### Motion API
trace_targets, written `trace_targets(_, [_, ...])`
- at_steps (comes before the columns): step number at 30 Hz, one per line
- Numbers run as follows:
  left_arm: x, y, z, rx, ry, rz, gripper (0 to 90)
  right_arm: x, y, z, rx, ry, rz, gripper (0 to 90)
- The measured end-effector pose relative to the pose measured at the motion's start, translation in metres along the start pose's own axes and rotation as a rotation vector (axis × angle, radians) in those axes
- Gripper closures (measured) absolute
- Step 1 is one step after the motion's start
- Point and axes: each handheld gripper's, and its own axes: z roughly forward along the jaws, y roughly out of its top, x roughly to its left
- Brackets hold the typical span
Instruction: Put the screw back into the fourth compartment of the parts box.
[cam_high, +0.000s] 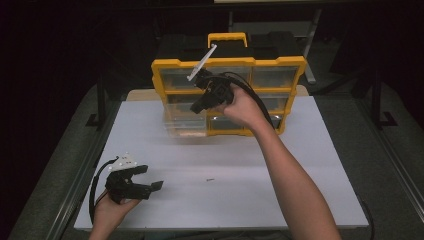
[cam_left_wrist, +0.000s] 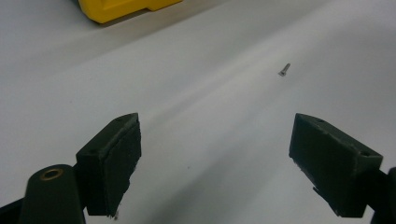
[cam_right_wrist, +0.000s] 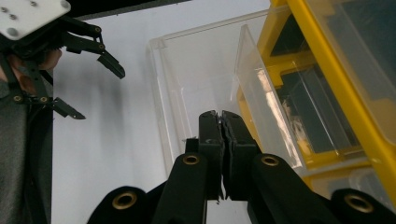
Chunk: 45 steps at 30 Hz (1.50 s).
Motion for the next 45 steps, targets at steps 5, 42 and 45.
trace_targets(5, [0.000,0.000,0.000,0.001,-0.004,-0.001,16.5,-0.004,0.000,0.014,0.009,0.011,0.011,86.3])
trace_targets(42, [-0.001,0.001,0.001,-0.003,0.001,-0.003,16.5,0.016,-0.070,-0.030,-0.063,-0.022,0.041,69.0])
trace_targets(45, [0.000,0.001,0.002,0.004,0.003,0.014,16.5,0.019,-0.085,-0.025,-0.067,-0.021,0.049,65.5])
